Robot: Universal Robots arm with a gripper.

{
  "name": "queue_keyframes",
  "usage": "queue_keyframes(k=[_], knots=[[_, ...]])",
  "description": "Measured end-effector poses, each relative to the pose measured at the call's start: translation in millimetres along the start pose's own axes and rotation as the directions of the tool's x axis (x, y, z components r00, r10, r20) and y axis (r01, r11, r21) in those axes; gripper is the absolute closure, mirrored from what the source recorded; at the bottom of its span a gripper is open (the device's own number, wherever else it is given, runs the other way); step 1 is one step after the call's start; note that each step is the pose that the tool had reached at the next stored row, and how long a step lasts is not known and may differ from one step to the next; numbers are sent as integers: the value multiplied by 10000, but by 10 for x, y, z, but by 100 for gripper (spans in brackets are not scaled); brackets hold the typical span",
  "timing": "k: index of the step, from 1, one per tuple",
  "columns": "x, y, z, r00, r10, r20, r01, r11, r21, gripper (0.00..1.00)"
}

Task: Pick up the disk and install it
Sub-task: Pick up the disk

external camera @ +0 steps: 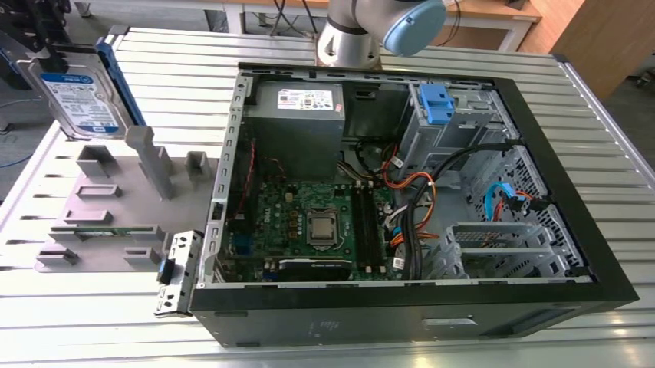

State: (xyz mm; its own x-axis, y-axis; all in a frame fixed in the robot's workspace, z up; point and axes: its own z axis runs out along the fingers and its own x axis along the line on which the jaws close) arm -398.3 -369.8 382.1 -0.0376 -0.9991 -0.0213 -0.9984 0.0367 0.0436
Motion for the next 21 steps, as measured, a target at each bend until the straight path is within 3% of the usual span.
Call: queue_keyframes(k=[21], knots=[[-1,3,-68,10000,-1,-1,1,10000,-1,65]])
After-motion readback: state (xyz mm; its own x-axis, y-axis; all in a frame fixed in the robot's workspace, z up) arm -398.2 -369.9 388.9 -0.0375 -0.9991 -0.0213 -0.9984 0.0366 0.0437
